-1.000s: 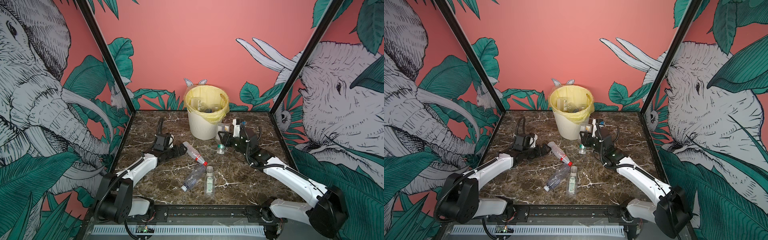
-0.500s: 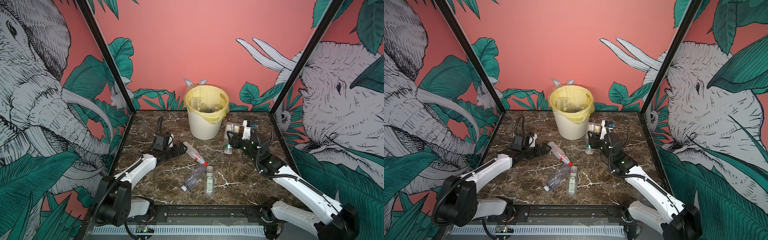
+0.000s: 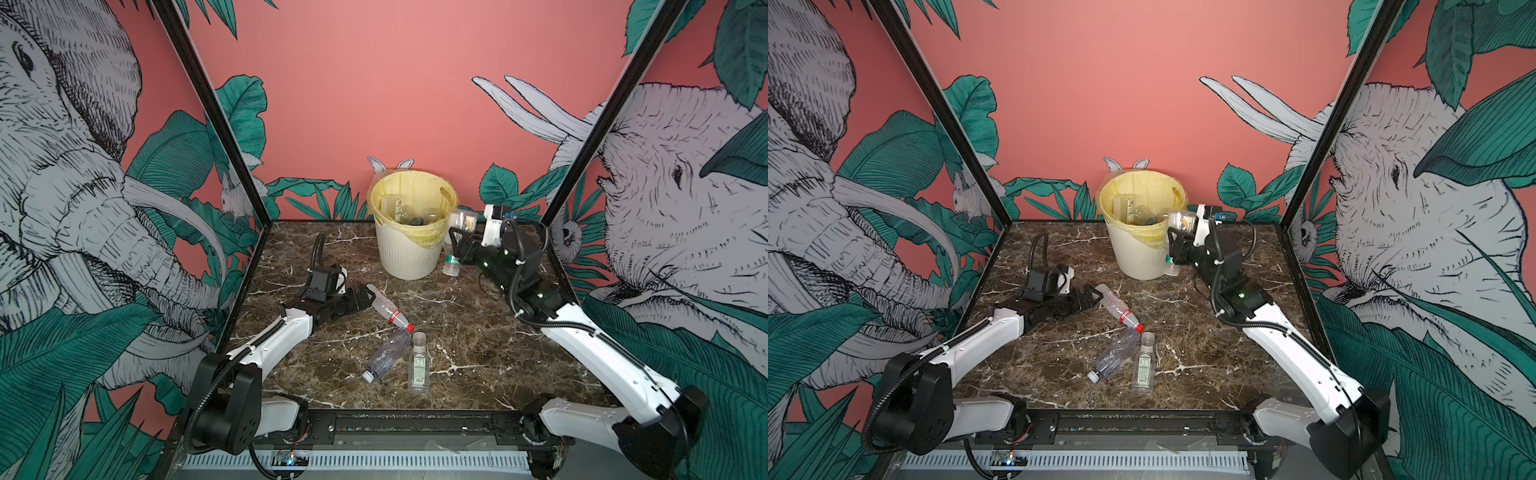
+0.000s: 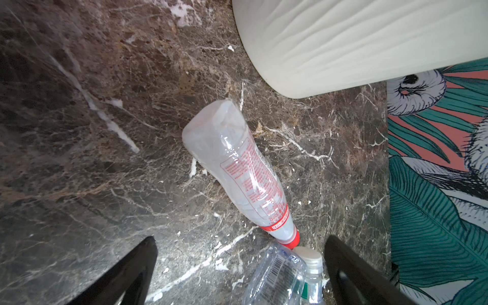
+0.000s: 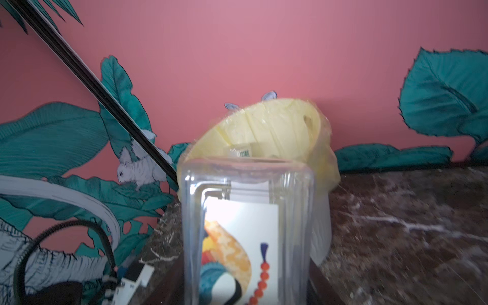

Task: Throw the plastic bottles in the bin
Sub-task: Throw the plastic bottle into the trash bin.

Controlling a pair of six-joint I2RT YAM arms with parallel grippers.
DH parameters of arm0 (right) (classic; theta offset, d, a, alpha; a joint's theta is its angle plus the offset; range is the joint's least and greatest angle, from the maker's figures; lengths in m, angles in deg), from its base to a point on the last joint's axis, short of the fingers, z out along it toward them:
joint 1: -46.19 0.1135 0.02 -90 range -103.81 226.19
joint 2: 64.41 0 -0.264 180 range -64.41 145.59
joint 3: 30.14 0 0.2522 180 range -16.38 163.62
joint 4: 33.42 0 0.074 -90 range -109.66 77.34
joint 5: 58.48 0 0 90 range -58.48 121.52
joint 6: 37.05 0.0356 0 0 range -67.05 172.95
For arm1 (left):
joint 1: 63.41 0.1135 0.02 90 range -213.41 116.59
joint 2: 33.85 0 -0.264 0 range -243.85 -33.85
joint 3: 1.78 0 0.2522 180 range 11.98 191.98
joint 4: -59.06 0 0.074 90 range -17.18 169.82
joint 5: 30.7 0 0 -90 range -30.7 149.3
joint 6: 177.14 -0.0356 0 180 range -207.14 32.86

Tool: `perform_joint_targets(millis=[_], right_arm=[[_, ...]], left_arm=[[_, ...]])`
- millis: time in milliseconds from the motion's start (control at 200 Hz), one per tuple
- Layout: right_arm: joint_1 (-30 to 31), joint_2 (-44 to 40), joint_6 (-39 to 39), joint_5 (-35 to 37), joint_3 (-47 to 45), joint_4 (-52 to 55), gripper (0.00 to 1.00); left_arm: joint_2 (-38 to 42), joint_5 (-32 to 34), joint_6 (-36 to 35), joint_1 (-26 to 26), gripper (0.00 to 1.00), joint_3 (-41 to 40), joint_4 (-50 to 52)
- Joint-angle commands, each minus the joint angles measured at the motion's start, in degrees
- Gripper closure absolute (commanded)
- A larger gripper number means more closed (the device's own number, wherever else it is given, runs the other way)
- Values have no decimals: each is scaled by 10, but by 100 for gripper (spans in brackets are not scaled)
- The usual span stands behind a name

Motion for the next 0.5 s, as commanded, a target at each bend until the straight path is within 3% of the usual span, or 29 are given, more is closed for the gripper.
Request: perform_joint_targets(millis=[0,75,160,230,275,365,495], right_arm=[[-1,109,-36,-34,180,34,48],[-3,214,-49,-7,336,111,40],[-8,340,-76,26,541,242,2],[-9,414,-80,30,693,347,1],[-8,432,-79,19,738,381,1],[-2,398,-85,11,683,352,1],[8,259,-94,-4,430,180,1]], left_arm=[[19,0,8,2,1,9,4],[20,0,6,3,1,15,7],[24,-1,1,3,1,22,20],[35,4,-3,2,1,22,28],[44,9,-6,3,1,21,34],[66,22,-12,3,1,18,43],[85,21,-37,2,1,38,74]])
